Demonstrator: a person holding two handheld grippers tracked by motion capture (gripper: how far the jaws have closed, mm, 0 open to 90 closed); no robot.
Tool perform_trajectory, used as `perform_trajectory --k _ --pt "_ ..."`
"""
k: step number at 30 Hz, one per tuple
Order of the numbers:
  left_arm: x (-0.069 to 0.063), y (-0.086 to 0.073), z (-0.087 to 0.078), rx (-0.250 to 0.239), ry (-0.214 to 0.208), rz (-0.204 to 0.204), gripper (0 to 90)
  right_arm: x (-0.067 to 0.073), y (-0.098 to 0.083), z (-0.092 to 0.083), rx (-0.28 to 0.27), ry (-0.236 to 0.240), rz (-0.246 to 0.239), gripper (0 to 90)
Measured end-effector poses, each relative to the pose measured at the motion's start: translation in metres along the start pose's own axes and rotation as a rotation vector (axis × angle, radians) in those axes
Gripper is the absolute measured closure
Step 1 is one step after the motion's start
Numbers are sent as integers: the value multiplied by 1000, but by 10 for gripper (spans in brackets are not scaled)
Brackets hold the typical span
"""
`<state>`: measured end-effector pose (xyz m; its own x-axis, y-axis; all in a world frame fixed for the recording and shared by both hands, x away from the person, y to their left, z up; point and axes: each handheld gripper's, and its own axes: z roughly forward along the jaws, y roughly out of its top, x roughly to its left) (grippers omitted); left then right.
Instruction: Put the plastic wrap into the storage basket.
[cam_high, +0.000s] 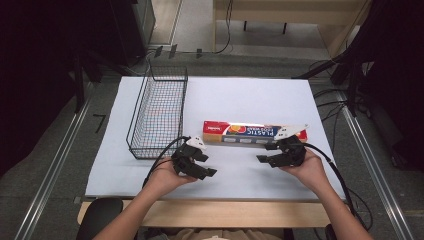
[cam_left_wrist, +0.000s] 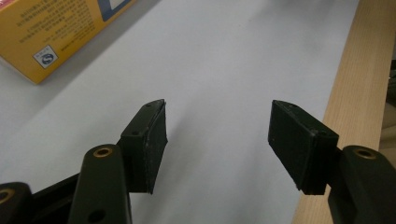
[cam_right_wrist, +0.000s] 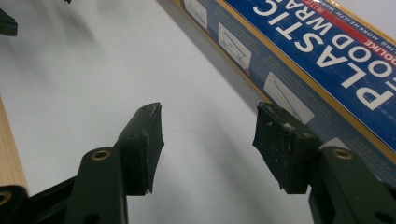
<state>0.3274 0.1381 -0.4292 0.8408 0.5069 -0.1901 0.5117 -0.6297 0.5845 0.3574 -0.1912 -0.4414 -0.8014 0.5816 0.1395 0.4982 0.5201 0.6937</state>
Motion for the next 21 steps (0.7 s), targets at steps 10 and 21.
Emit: perform_trajectory --k 10,21 --pt "2 0 -1 -8 -19 -8 398 2 -1 1 15 1 -20 429" --pt "2 0 0 1 -26 -3 394 1 -2 0 23 -14 -18 425"
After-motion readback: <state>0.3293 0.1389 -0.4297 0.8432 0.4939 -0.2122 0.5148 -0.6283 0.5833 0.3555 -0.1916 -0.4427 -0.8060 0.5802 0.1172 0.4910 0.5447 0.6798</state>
